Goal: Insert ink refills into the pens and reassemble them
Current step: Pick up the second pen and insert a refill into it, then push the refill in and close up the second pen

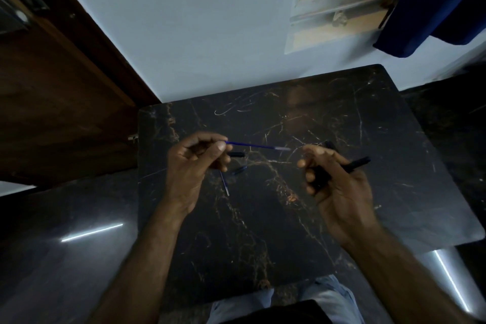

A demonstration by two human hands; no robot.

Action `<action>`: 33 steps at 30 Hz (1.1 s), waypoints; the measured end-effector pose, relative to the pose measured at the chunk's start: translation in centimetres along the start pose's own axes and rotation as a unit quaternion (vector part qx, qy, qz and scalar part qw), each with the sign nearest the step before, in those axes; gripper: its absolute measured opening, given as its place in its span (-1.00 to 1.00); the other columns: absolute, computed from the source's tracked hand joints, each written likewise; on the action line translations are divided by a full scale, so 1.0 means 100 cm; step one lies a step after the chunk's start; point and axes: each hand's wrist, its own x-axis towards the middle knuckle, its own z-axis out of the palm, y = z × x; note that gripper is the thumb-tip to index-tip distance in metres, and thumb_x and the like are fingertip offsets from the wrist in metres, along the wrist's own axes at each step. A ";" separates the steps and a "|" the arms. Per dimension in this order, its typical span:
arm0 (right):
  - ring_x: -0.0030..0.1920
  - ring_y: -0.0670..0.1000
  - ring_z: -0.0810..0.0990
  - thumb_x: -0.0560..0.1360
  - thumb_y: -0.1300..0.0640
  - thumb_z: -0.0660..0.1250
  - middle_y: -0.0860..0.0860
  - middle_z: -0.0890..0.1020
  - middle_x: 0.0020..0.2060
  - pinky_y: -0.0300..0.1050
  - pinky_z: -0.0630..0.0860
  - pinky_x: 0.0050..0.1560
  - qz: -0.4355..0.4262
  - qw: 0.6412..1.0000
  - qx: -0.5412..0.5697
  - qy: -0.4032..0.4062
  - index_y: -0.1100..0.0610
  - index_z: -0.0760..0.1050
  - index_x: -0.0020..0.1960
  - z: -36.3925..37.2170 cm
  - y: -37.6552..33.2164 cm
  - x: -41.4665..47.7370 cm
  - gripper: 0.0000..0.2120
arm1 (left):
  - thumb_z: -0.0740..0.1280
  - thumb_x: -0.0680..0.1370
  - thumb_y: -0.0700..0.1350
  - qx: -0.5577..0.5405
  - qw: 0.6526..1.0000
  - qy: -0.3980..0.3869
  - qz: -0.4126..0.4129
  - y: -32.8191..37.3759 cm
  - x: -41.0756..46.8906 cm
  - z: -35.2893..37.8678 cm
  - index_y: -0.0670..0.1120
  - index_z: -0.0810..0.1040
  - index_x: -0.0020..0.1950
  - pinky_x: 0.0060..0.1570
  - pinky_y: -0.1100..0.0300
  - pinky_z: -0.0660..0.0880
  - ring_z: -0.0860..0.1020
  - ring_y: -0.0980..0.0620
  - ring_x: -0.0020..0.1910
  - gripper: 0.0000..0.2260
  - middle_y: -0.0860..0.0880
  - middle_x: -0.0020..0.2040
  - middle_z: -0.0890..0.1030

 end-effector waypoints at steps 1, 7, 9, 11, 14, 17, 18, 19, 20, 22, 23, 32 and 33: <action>-0.32 -0.04 0.53 0.65 0.22 0.30 0.13 0.66 -0.21 -0.21 0.47 -0.43 0.004 1.000 0.003 0.007 0.40 0.58 0.21 -0.002 0.001 0.001 -0.74 | 0.54 0.55 -0.09 0.009 0.999 0.027 -0.028 -0.013 0.002 -0.007 0.00 0.74 0.03 -0.27 0.19 0.64 0.71 0.04 -0.21 -0.92 -0.10 -0.07 0.78; -0.34 -0.06 0.52 0.64 0.19 0.30 0.11 0.63 -0.25 -0.21 0.46 -0.44 0.028 1.000 -0.009 0.008 0.30 0.65 0.09 -0.015 -0.001 -0.005 -0.78 | 0.48 0.59 -0.29 0.100 0.972 0.087 -0.195 -0.096 0.019 -0.032 -0.09 0.73 -0.03 -0.35 0.19 0.62 0.65 0.00 -0.31 -0.89 -0.04 -0.17 0.79; -0.34 -0.05 0.51 0.65 0.18 0.29 0.12 0.62 -0.26 -0.20 0.45 -0.44 0.031 0.999 -0.006 0.010 0.29 0.66 0.05 -0.018 -0.002 -0.007 -0.78 | 0.45 0.60 -0.32 0.113 0.968 0.088 -0.208 -0.114 0.024 -0.035 -0.18 0.71 0.01 -0.39 0.19 0.60 0.62 0.00 -0.34 -0.93 -0.04 -0.21 0.78; -0.34 -0.04 0.50 0.66 0.18 0.28 0.12 0.61 -0.26 -0.19 0.45 -0.44 0.033 0.999 -0.003 0.011 0.29 0.66 0.05 -0.021 -0.003 -0.010 -0.77 | 0.43 0.61 -0.33 0.122 0.966 0.092 -0.209 -0.125 0.028 -0.036 -0.24 0.68 0.05 -0.45 0.25 0.59 0.61 0.05 -0.38 -0.94 -0.09 -0.19 0.76; -0.33 -0.02 0.49 0.66 0.16 0.28 0.13 0.59 -0.26 -0.17 0.44 -0.43 0.040 0.999 -0.001 0.012 0.29 0.65 0.06 -0.026 -0.003 -0.015 -0.77 | 0.41 0.63 -0.30 0.146 0.960 0.104 -0.214 -0.136 0.032 -0.032 -0.24 0.67 0.08 -0.51 0.28 0.55 0.60 0.12 -0.42 -0.94 -0.16 -0.14 0.74; -0.34 -0.02 0.48 0.64 0.13 0.29 0.13 0.58 -0.27 -0.17 0.44 -0.44 0.048 0.999 -0.001 0.013 0.29 0.65 0.05 -0.030 -0.003 -0.020 -0.76 | 0.40 0.65 -0.28 0.159 0.954 0.128 -0.219 -0.144 0.034 -0.029 -0.27 0.67 0.12 -0.51 0.29 0.56 0.60 0.18 -0.43 -0.90 -0.18 -0.10 0.73; -0.34 -0.02 0.48 0.64 0.13 0.29 0.13 0.58 -0.27 -0.17 0.44 -0.44 0.050 0.999 0.000 0.013 0.29 0.64 0.05 -0.031 -0.003 -0.021 -0.76 | 0.40 0.65 -0.27 0.163 0.953 0.134 -0.218 -0.146 0.034 -0.029 -0.27 0.67 0.13 -0.50 0.28 0.57 0.61 0.18 -0.43 -0.89 -0.20 -0.09 0.73; -0.34 -0.02 0.47 0.64 0.13 0.29 0.13 0.57 -0.27 -0.17 0.43 -0.44 0.051 0.999 0.001 0.012 0.29 0.63 0.05 -0.033 -0.003 -0.022 -0.76 | 0.40 0.65 -0.27 0.169 0.951 0.139 -0.217 -0.148 0.035 -0.028 -0.26 0.67 0.13 -0.50 0.28 0.58 0.61 0.18 -0.43 -0.90 -0.21 -0.08 0.74; -0.34 -0.02 0.47 0.64 0.13 0.29 0.13 0.57 -0.27 -0.17 0.43 -0.44 0.052 0.999 0.001 0.011 0.30 0.63 0.06 -0.034 -0.003 -0.023 -0.76 | 0.40 0.65 -0.27 0.177 0.950 0.143 -0.214 -0.149 0.035 -0.028 -0.23 0.68 0.11 -0.51 0.27 0.59 0.62 0.17 -0.43 -0.92 -0.22 -0.07 0.74; -0.35 -0.02 0.47 0.62 0.11 0.30 0.12 0.56 -0.27 -0.17 0.43 -0.44 0.055 0.998 0.002 0.011 0.30 0.62 0.06 -0.035 -0.003 -0.025 -0.75 | 0.41 0.64 -0.26 0.211 0.945 0.146 -0.204 -0.151 0.037 -0.027 -0.18 0.68 0.07 -0.51 0.24 0.60 0.63 0.10 -0.39 -0.94 -0.23 -0.06 0.75; -0.35 -0.03 0.47 0.61 0.10 0.31 0.12 0.56 -0.28 -0.17 0.42 -0.44 0.058 0.998 0.002 0.011 0.29 0.62 0.06 -0.035 -0.003 -0.025 -0.75 | 0.42 0.64 -0.24 0.245 0.940 0.140 -0.194 -0.151 0.037 -0.027 -0.16 0.69 0.05 -0.51 0.23 0.60 0.64 0.06 -0.38 -0.95 -0.21 -0.06 0.76; -0.37 -0.03 0.46 0.56 0.06 0.33 0.10 0.54 -0.30 -0.18 0.40 -0.45 0.070 0.997 0.004 0.009 0.28 0.62 0.02 -0.029 -0.009 -0.028 -0.73 | 0.49 0.60 -0.14 0.530 0.847 -0.032 -0.028 -0.142 0.042 -0.033 -0.06 0.70 0.00 -0.21 0.43 0.37 0.59 0.10 -0.16 -0.98 0.00 -0.07 0.67; -0.37 -0.03 0.46 0.55 0.06 0.33 0.10 0.54 -0.30 -0.18 0.40 -0.45 0.071 0.997 0.003 0.008 0.27 0.63 0.01 -0.029 -0.009 -0.028 -0.73 | 0.49 0.60 -0.14 0.543 0.839 -0.040 -0.020 -0.144 0.043 -0.034 -0.07 0.70 0.01 -0.22 0.40 0.36 0.57 0.09 -0.17 -0.98 0.00 -0.06 0.63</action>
